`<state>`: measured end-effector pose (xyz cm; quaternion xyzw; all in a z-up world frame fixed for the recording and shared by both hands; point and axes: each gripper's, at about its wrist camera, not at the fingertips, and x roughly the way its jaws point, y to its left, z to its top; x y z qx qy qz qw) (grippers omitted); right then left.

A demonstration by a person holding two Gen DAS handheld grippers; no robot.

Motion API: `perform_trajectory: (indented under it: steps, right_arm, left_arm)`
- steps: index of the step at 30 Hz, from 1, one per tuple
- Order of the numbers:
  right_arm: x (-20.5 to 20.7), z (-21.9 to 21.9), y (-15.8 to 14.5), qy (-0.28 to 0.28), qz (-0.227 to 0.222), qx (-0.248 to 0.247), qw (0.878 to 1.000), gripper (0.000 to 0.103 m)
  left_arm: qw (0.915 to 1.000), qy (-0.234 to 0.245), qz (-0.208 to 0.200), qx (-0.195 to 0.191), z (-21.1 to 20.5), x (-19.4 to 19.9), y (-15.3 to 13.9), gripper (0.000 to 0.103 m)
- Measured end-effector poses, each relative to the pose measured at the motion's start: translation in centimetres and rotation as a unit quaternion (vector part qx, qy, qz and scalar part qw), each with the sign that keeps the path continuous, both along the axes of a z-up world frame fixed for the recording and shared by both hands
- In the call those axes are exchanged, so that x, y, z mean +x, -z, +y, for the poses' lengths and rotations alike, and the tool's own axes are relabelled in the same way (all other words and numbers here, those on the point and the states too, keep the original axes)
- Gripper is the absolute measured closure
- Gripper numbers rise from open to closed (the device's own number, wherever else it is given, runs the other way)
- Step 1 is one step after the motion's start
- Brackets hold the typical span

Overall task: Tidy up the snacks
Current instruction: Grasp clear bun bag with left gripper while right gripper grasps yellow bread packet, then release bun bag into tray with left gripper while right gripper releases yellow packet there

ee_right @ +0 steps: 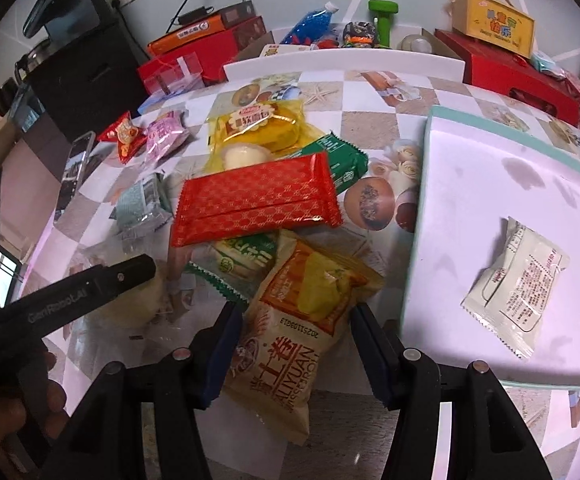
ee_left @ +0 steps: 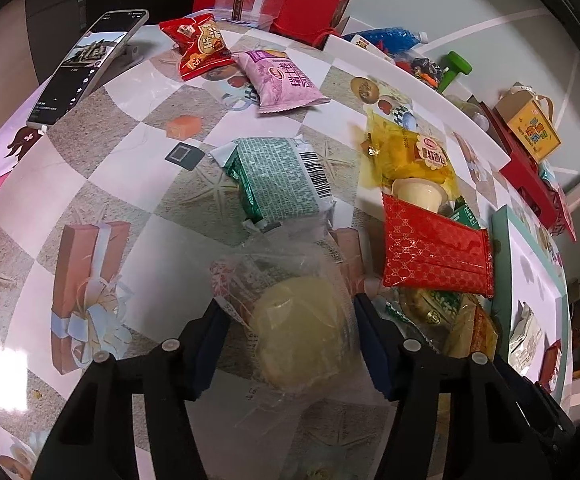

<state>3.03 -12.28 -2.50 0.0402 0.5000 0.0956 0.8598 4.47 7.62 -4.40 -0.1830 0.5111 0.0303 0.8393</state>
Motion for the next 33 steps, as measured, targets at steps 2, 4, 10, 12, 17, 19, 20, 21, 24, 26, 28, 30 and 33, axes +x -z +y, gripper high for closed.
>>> perform_trajectory:
  steps: [2,4,10,12,17,19,20,21,24,26,28,30,33]
  right_arm:
    - [0.0,0.4,0.3,-0.002,0.001,-0.010,1.000,0.042]
    - [0.1,0.4,0.5,-0.001,0.001,-0.014,1.000,0.042]
    - [0.3,0.8,1.1,0.002,0.005,-0.034,0.999,0.043]
    - [0.3,0.8,1.0,0.002,0.005,-0.034,0.999,0.045]
    - [0.1,0.6,0.6,0.004,-0.002,-0.034,0.999,0.054]
    - [0.2,0.6,0.6,0.004,-0.003,-0.032,0.999,0.055]
    - [0.1,0.5,0.5,0.004,-0.004,-0.029,1.000,0.057]
    - [0.1,0.4,0.5,0.005,-0.004,-0.027,1.000,0.058]
    - [0.1,0.1,0.2,0.009,-0.007,-0.017,1.000,0.061]
    - [0.0,0.0,-0.1,0.010,-0.013,-0.018,1.000,0.062]
    - [-0.1,-0.1,-0.4,0.013,-0.018,-0.013,1.000,0.063]
    - [-0.2,-0.3,-0.7,0.014,-0.023,-0.006,1.000,0.063]
    - [-0.4,-0.5,-1.4,0.015,-0.035,0.000,0.999,0.063]
  left_arm:
    - [1.0000,0.000,0.000,0.001,-0.1,0.0,0.0,0.040]
    - [1.0000,0.001,0.000,0.004,-0.1,0.1,0.1,0.040]
    - [0.9998,0.004,0.001,0.018,-0.5,0.3,0.1,0.040]
    - [0.9999,0.004,0.001,0.016,-0.5,0.3,0.1,0.042]
    - [0.9999,0.007,-0.001,0.015,-0.5,0.2,-0.1,0.047]
    - [0.9998,0.009,-0.004,0.017,-0.5,0.2,-0.3,0.050]
    - [0.9998,0.010,-0.006,0.017,-0.5,0.2,-0.4,0.050]
    - [0.9998,0.011,-0.008,0.017,-0.5,0.1,-0.5,0.051]
    - [0.9997,0.012,-0.012,0.020,-0.6,0.1,-0.8,0.051]
    - [0.9996,0.013,-0.015,0.019,-0.6,0.0,-1.0,0.051]
    - [0.9996,0.014,-0.019,0.018,-0.6,-0.1,-1.2,0.052]
    - [0.9995,0.015,-0.024,0.016,-0.7,-0.2,-1.5,0.052]
    - [0.9993,0.017,-0.033,0.011,-0.7,-0.4,-2.1,0.052]
